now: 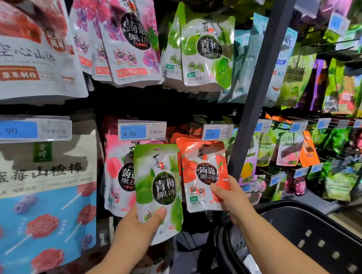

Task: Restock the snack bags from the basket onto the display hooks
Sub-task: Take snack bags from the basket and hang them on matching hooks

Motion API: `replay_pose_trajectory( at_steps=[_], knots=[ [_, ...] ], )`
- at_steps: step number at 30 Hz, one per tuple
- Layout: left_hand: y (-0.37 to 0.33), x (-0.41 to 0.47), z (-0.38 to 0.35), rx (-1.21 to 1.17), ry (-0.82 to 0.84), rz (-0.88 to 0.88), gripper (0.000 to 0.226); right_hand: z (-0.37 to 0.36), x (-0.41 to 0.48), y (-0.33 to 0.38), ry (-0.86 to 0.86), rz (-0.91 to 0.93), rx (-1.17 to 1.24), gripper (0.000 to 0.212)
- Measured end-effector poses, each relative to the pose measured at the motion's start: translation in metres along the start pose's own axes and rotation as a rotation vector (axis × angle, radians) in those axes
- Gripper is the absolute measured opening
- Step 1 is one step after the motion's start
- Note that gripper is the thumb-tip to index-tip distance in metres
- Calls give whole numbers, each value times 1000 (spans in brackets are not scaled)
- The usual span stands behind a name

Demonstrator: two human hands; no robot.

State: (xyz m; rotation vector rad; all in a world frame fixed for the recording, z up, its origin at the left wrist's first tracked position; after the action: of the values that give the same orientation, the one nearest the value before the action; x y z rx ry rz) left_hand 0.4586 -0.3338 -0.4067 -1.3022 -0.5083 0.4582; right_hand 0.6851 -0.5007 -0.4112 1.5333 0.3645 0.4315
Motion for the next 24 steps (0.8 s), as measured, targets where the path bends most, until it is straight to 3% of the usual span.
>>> replay_pose_trajectory(
  at_steps=[2,5,8,12,17,24],
  knots=[
    [3,2,0,0,0,3,8,0,1,2,-16,5,-113,38],
    [8,4,2,10,10,9,7,1,-5,10,-116,88,-464,50],
    [11,5,3,10,16,-1,10,-5,-19,17,-197,275,-707,73],
    [15,7,4,0,10,9,9,-24,-29,25,-245,575,-1136,67],
    [14,7,1,-61,-11,3,11,-43,-13,13,47,477,-1313,73],
    [15,8,4,-89,-11,9,14,-55,12,8,111,350,-1414,74]
  ],
)
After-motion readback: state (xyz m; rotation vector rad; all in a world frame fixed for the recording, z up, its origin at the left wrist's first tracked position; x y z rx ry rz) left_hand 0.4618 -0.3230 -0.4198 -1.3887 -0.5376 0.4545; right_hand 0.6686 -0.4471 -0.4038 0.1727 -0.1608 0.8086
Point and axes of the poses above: each hand's wrist, its own x-axis towards the middle knuckle, its own z-axis out of the back of the hand, y = z × x, the point moved 6 cm from there along x, towards the middle knuckle, and after that the axes turned 6 degrees about y, right-handed, at the moved point
